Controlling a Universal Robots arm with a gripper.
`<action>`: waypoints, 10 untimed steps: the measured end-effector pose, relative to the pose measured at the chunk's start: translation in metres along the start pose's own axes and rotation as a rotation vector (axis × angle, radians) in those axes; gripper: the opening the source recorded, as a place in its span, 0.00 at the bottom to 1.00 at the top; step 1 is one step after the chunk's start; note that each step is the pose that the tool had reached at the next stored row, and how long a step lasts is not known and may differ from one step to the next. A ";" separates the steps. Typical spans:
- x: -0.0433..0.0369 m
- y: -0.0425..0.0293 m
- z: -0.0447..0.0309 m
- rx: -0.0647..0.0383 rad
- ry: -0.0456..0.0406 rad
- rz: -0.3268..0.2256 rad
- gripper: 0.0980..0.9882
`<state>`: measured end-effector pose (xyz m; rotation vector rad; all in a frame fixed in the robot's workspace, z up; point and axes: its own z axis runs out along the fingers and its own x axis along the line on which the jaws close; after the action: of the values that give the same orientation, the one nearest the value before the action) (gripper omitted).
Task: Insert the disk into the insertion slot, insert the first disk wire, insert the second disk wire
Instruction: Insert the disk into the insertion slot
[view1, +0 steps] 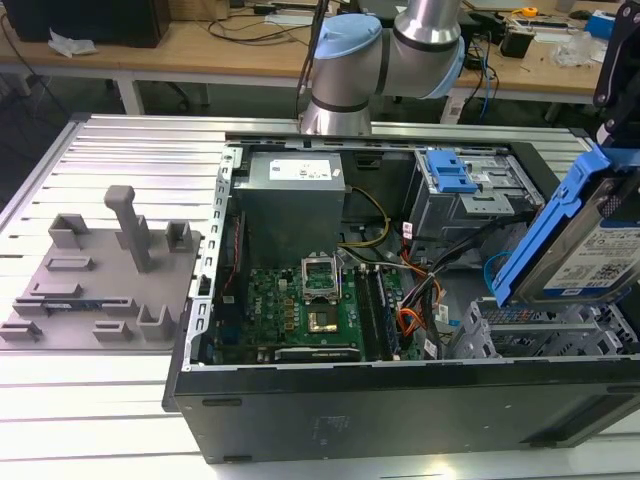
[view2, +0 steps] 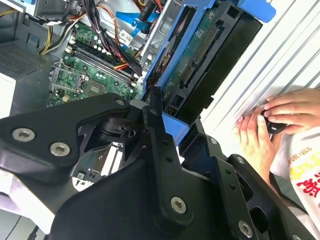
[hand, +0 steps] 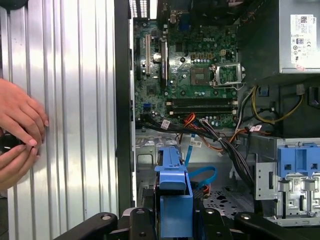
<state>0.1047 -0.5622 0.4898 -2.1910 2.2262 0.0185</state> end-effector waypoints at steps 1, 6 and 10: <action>-0.0020 0.0000 0.0001 0.000 0.0003 0.000 0.30; -0.0129 0.0002 0.0006 0.000 0.0088 0.000 0.30; -0.0188 -0.0011 0.0015 0.000 0.0129 0.000 0.30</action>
<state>0.1062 -0.5433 0.4887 -2.1972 2.2327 0.0041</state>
